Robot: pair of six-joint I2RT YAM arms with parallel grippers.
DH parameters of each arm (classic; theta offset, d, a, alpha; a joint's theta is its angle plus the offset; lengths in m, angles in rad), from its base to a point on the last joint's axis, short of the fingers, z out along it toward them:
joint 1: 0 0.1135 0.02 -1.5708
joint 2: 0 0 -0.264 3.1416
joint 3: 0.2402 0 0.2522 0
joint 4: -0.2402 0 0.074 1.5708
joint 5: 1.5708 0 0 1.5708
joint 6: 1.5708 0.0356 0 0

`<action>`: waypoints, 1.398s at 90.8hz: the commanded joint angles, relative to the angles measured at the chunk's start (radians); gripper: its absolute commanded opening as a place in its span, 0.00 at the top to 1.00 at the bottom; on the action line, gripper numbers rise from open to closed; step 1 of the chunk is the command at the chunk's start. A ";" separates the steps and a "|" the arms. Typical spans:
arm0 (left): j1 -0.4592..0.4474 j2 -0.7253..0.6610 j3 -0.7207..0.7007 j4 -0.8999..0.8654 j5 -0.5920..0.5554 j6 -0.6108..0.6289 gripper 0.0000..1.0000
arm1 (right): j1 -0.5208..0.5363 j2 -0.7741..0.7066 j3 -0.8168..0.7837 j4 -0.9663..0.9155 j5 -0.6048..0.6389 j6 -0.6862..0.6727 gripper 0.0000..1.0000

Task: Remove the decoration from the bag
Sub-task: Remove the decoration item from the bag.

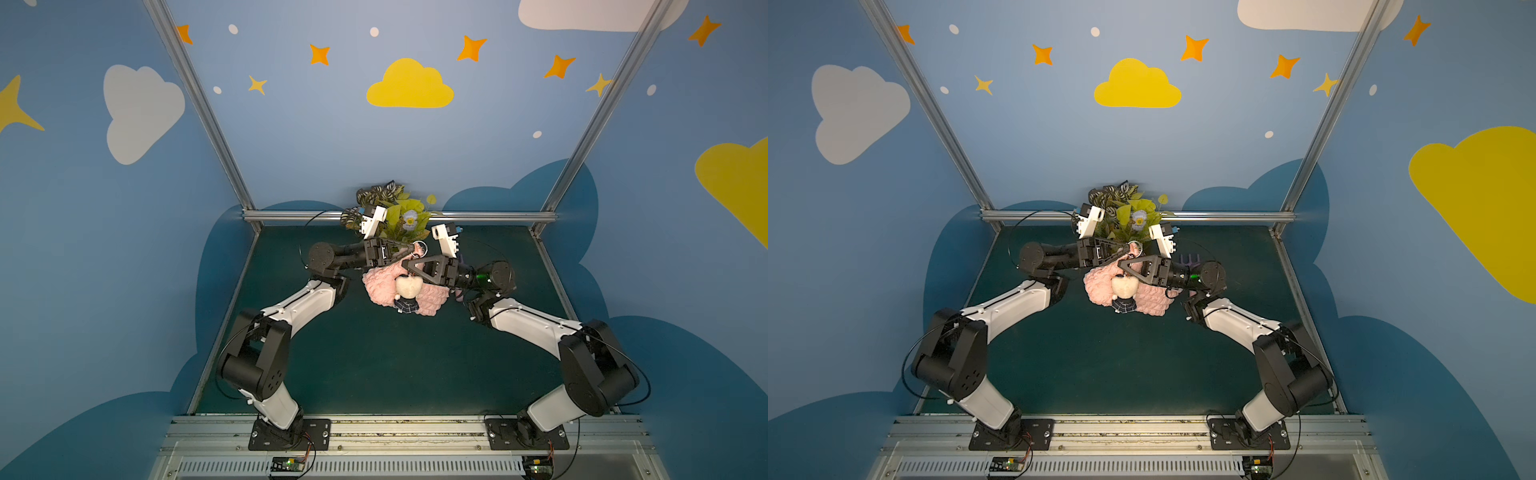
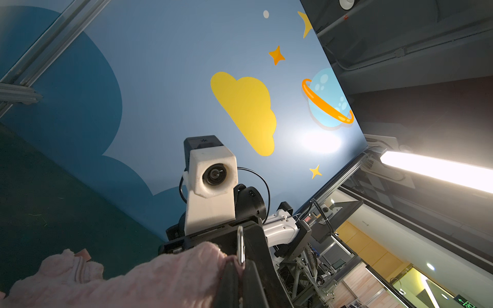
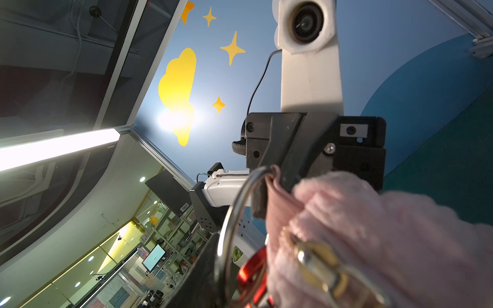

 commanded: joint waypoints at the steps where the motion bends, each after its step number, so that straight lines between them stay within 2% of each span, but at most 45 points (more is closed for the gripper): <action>1: -0.012 -0.024 0.070 0.067 -0.015 -0.038 0.98 | 0.012 -0.055 0.041 0.049 -0.017 -0.027 0.62; 24: -0.013 -0.052 0.135 0.067 -0.068 -0.105 0.98 | 0.014 -0.104 0.066 0.049 0.011 -0.051 0.62; 64: -0.033 -0.068 0.175 0.068 -0.123 -0.141 0.98 | -0.001 -0.124 0.091 0.049 0.050 -0.070 0.65; 127: -0.046 -0.087 0.167 0.067 -0.134 -0.140 0.98 | -0.054 -0.113 0.124 0.049 0.098 -0.052 0.69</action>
